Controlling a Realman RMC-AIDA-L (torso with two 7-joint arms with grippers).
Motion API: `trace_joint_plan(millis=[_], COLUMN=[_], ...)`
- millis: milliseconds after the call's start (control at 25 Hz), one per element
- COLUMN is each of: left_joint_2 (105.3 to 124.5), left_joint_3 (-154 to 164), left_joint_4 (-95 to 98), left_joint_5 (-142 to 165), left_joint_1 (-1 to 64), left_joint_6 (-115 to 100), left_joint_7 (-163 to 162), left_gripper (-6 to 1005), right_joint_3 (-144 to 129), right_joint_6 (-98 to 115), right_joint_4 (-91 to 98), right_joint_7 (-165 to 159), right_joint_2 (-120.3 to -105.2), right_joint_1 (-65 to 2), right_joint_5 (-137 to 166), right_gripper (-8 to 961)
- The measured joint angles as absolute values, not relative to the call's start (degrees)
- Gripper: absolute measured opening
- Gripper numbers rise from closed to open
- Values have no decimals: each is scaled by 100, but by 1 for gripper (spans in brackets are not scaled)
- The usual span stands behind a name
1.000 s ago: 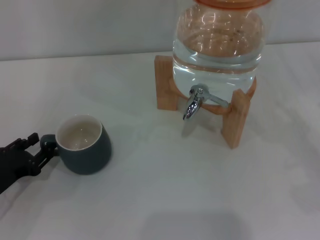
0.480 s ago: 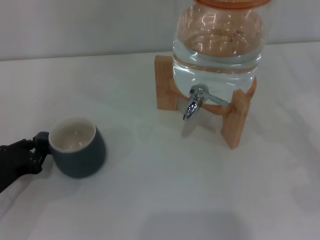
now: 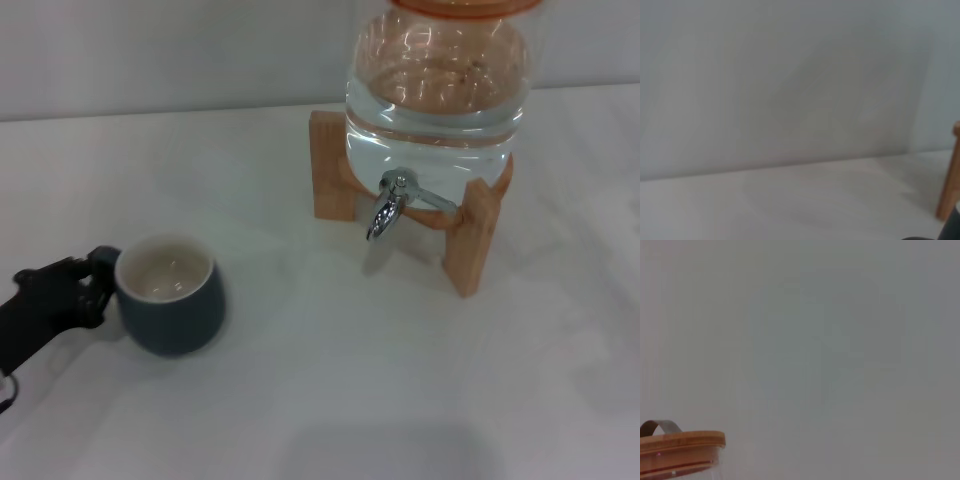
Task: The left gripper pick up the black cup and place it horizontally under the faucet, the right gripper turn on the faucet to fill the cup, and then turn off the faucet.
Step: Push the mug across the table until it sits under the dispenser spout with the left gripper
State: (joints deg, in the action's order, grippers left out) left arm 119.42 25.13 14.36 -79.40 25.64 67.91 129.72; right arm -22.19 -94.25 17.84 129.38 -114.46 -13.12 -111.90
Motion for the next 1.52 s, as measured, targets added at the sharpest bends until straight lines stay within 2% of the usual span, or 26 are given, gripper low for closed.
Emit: trace_joint_plan(millis=[560,1120,1520], left_joint_2=[11964,11991,12034], left_joint_3=[2715,2733,2683], left_joint_4=[640,-416,-667], left_joint_5=[-7793,-7750,-7779], left_joint_1=[3408,4387,4610], left_joint_6=[6714,5614,5523], left_joint_7=[13049,13398,13905], left_gripper=[132,132,131], right_joint_3=[-2342,-2445,-2447], right_joint_6=[-9426,-9449,-9449], right_joint_4=[1772,1757,1735], right_joint_7=[12938,12952,12967], right_joint_2=[-11453,-11460,-11461], right_joint_1=[-1367,-1390,-1407], right_joint_5=[-11179,-11179,-11179], right_gripper=[828,827,828])
